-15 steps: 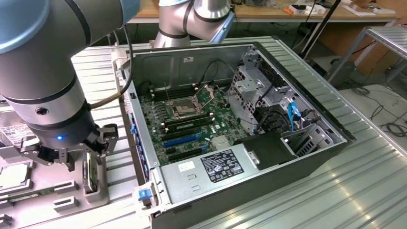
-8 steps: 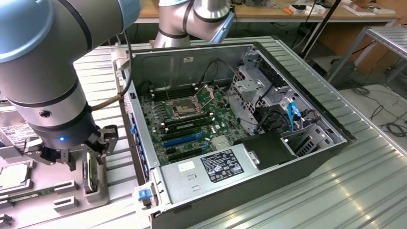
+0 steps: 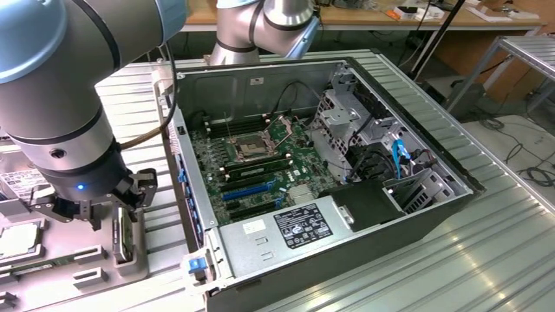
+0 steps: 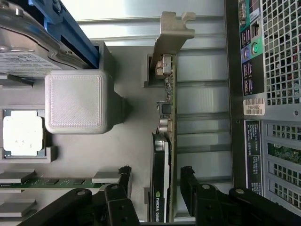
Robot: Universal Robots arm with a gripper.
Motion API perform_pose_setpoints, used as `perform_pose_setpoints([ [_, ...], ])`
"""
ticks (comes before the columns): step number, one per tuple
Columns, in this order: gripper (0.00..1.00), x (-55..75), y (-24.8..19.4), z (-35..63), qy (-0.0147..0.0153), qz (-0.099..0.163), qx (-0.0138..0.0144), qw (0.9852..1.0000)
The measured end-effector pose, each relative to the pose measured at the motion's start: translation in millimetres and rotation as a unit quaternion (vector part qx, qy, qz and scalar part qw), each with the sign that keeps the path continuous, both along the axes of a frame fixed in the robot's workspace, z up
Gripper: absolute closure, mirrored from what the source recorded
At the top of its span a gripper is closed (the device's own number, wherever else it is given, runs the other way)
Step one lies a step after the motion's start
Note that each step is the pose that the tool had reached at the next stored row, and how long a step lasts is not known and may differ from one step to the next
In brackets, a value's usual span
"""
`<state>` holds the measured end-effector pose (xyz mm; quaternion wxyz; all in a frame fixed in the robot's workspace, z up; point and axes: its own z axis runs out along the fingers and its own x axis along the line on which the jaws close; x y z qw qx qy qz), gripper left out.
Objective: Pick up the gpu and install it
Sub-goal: 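Pick up the gpu and move the gpu toward the slot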
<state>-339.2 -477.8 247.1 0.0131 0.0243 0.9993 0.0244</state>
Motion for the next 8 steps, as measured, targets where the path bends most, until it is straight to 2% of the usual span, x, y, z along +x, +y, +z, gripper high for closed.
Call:
perform_pose_setpoints([
  [8, 0.46, 2.2, 0.0, -0.7, 0.0001, 0.000, 0.0000, 1.0000],
])
